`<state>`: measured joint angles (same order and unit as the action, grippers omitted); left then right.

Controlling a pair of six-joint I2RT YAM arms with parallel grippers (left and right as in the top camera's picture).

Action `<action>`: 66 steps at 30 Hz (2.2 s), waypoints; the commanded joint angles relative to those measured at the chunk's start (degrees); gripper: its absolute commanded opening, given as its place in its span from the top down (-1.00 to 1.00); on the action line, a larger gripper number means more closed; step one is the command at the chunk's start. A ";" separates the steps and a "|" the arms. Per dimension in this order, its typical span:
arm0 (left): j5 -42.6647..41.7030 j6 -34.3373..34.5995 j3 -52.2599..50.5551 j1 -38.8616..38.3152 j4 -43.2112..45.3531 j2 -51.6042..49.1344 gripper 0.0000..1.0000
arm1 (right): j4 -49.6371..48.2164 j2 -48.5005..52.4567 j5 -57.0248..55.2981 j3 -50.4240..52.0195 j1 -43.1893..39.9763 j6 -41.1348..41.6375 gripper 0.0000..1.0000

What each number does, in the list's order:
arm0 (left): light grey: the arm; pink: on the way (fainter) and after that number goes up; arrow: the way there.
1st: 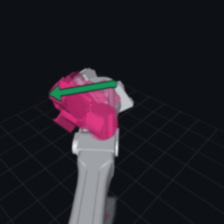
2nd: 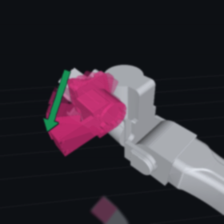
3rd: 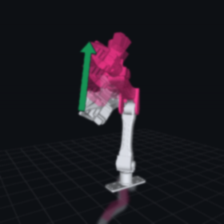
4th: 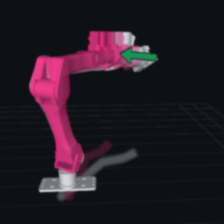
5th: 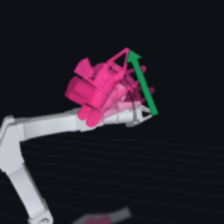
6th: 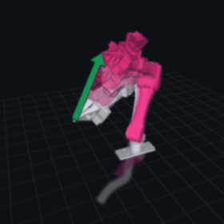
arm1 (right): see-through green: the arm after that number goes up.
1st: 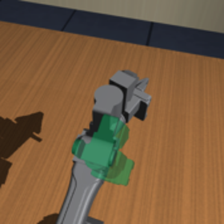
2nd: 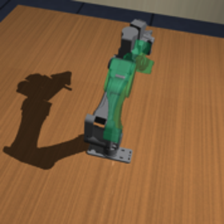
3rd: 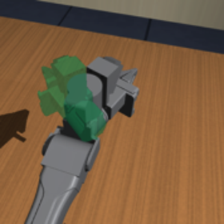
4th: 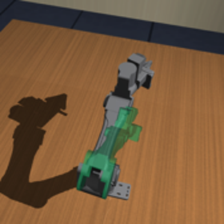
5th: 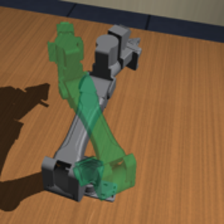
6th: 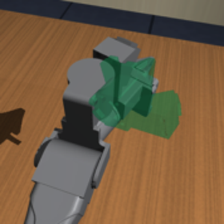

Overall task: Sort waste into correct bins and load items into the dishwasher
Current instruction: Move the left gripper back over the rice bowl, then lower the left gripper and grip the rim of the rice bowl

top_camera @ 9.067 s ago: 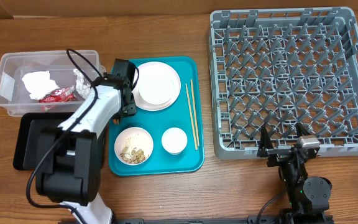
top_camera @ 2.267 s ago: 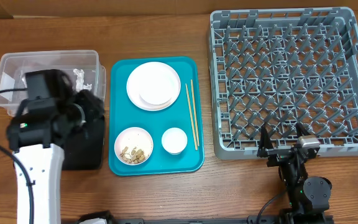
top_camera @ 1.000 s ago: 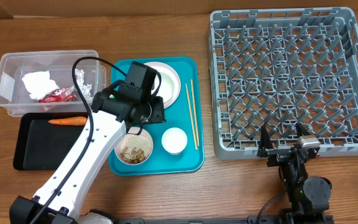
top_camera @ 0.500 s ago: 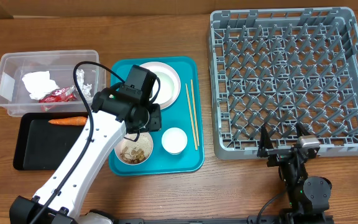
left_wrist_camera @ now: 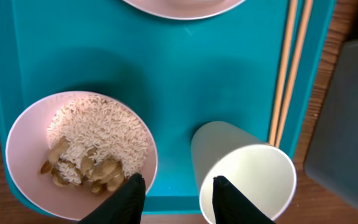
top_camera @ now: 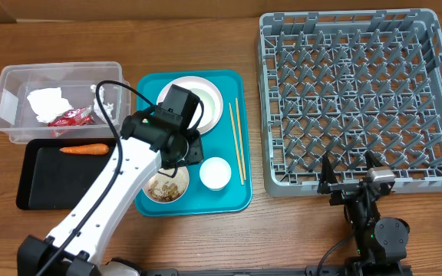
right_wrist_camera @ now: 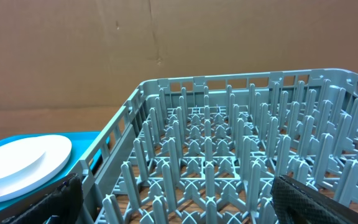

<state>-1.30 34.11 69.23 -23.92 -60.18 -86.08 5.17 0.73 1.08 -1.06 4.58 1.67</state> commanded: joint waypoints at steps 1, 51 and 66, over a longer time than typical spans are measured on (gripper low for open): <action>1.92 2.38 -0.68 -0.22 0.57 -2.80 0.22 | -0.37 -0.57 -0.15 0.61 -0.13 -0.15 -1.00; 2.34 4.76 -5.35 -0.22 6.54 -14.01 0.30 | -0.35 -0.57 -0.15 0.61 -0.13 -0.17 -1.00; 2.34 5.38 -5.97 -0.22 7.19 -14.01 0.34 | -0.37 -0.57 -0.15 0.61 -0.13 -0.15 -1.00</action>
<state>-0.10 37.85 64.07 -23.92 -53.47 -99.55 5.17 0.73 1.06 -1.06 4.60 1.65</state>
